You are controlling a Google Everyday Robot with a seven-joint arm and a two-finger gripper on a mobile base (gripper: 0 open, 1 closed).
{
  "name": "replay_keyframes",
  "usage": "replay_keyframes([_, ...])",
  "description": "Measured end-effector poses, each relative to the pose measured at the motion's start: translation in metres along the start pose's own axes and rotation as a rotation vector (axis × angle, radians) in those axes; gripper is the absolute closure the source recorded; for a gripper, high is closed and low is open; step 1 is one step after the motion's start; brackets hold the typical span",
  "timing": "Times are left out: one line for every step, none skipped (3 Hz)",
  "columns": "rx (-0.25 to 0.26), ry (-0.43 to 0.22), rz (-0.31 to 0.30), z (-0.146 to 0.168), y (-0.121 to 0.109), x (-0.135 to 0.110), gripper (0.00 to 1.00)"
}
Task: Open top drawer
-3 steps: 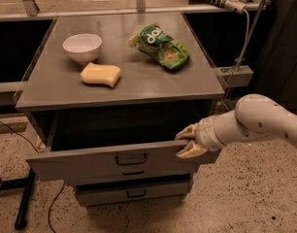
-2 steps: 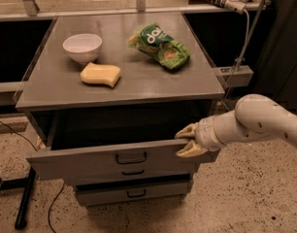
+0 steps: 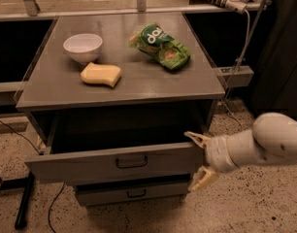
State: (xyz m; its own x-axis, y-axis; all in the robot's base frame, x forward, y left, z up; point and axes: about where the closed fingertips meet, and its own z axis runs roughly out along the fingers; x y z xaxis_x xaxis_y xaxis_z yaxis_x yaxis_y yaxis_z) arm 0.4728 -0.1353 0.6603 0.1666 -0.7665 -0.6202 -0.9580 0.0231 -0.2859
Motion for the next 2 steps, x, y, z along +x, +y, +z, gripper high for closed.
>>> replay_keyframes([-0.017,0.002,0.024,-0.0217,0.0472,0.0145,0.38])
replay_keyframes([-0.017,0.002,0.024,-0.0279,0.0447,0.0093,0.61])
